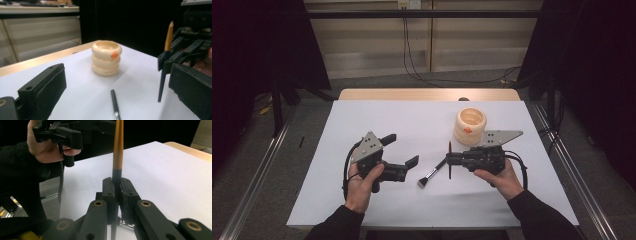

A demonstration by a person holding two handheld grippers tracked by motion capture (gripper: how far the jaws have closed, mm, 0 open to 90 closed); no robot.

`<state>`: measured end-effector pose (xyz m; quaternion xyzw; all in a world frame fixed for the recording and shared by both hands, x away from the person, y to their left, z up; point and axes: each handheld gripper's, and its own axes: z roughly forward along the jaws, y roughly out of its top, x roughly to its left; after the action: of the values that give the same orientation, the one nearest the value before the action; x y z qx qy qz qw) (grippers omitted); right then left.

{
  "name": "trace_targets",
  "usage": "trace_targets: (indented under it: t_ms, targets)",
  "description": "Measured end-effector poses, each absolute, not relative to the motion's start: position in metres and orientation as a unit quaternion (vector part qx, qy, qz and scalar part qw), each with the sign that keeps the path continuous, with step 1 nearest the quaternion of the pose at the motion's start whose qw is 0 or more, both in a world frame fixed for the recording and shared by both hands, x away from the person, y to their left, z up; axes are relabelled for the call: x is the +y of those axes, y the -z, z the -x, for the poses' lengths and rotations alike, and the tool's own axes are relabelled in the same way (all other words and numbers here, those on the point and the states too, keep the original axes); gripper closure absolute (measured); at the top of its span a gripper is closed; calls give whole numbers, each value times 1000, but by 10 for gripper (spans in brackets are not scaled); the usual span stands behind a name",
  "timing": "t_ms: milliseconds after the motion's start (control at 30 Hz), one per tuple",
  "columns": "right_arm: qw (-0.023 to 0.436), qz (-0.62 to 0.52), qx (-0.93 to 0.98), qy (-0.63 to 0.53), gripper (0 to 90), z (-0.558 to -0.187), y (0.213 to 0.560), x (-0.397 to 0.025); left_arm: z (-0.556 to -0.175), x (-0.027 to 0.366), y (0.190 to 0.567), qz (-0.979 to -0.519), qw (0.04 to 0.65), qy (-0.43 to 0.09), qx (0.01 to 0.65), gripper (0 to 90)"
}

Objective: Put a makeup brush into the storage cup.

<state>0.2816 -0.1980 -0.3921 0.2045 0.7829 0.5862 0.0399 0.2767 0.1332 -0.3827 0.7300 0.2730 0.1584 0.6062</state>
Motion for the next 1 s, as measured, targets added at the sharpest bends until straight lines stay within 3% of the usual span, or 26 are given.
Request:
trace_targets:
  t_ms: [600, 1000]
  targets:
    - [52, -220, 775, -590, 838, -284, 391, -207, -254, 173, 407, -722, 587, -200, 308, 11]
    - [68, -235, 767, -593, 838, -286, 388, -216, -252, 192, 432, -708, 585, -195, 344, 14]
